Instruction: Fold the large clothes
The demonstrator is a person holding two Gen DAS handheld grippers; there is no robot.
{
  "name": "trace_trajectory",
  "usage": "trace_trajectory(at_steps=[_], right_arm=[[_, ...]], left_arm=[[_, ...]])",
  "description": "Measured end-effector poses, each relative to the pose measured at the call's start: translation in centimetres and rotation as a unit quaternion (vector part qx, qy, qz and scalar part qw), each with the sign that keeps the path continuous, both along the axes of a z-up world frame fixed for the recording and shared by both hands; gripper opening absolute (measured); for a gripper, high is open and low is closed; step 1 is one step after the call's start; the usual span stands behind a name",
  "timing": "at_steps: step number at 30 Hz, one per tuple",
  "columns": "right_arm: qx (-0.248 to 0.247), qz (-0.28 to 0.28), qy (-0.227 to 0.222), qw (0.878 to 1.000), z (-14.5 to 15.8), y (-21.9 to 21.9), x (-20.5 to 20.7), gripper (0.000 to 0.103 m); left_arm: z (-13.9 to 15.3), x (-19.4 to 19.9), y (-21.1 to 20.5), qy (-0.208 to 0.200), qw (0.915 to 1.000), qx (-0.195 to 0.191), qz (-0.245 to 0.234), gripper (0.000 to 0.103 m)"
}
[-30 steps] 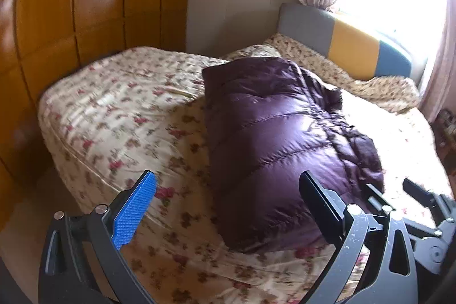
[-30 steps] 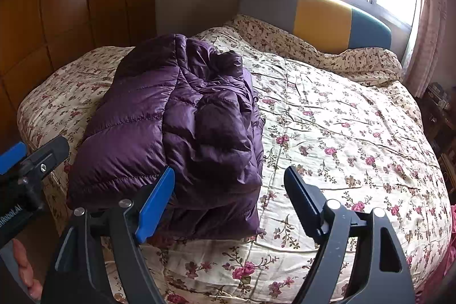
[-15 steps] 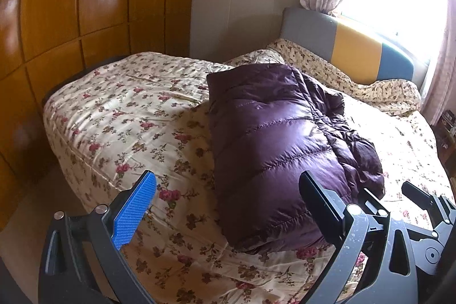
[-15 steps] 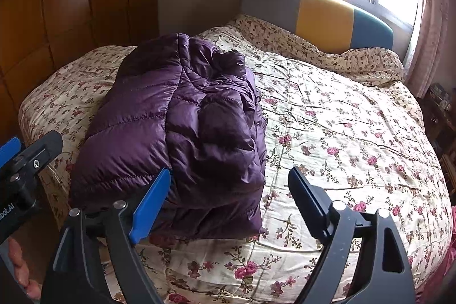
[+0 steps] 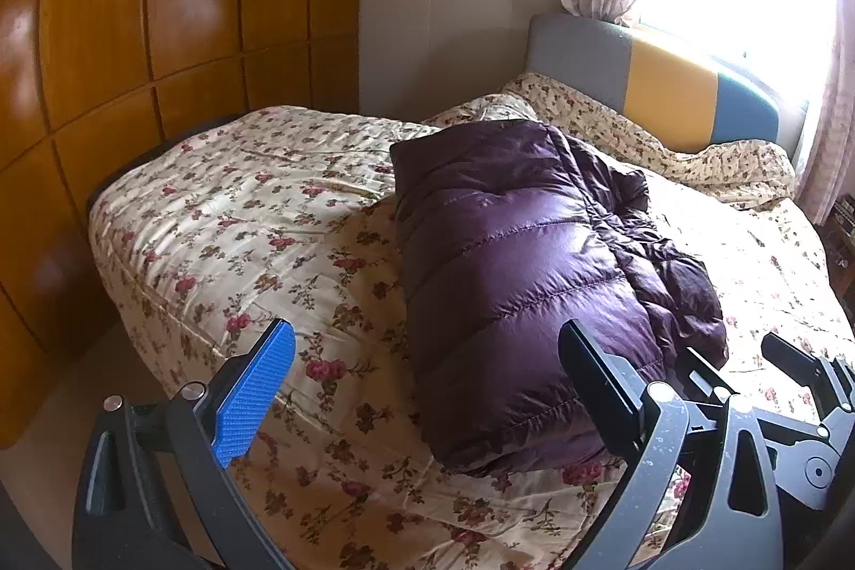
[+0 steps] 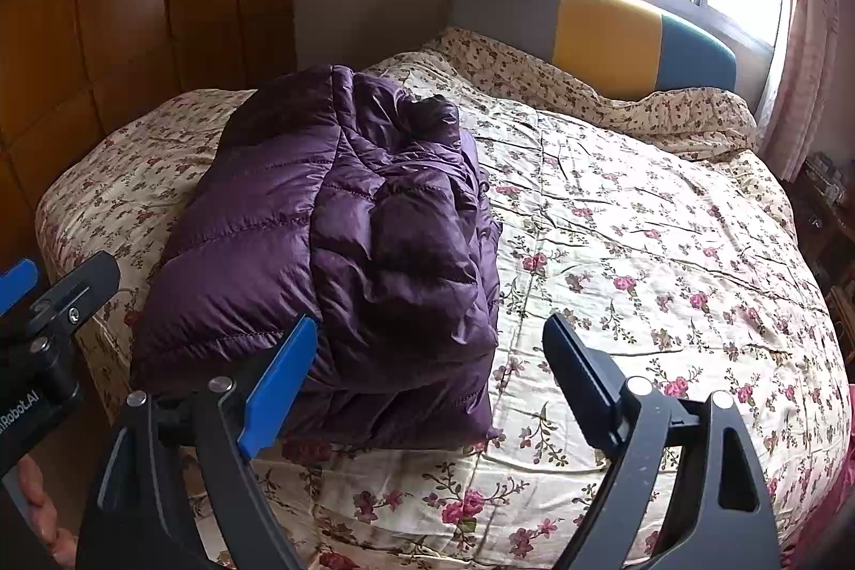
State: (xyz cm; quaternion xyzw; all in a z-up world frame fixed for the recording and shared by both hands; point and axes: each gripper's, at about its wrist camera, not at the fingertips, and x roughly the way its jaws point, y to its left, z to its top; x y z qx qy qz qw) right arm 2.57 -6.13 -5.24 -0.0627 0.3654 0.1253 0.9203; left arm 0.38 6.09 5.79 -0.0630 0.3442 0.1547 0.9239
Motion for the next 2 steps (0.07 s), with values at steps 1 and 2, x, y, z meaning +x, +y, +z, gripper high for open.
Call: trace_trajectory(at_steps=[1,2], right_arm=[[0.000,0.000,0.000,1.000,-0.03,0.00,0.01,0.087],[0.000,0.000,0.000,1.000,-0.02,-0.01,0.01,0.087]], left_arm=[[-0.05,-0.01,0.05,0.001,1.0000,-0.001,0.000,0.098],[-0.10,0.04,0.09,0.002,1.0000,-0.001,0.000,0.098]])
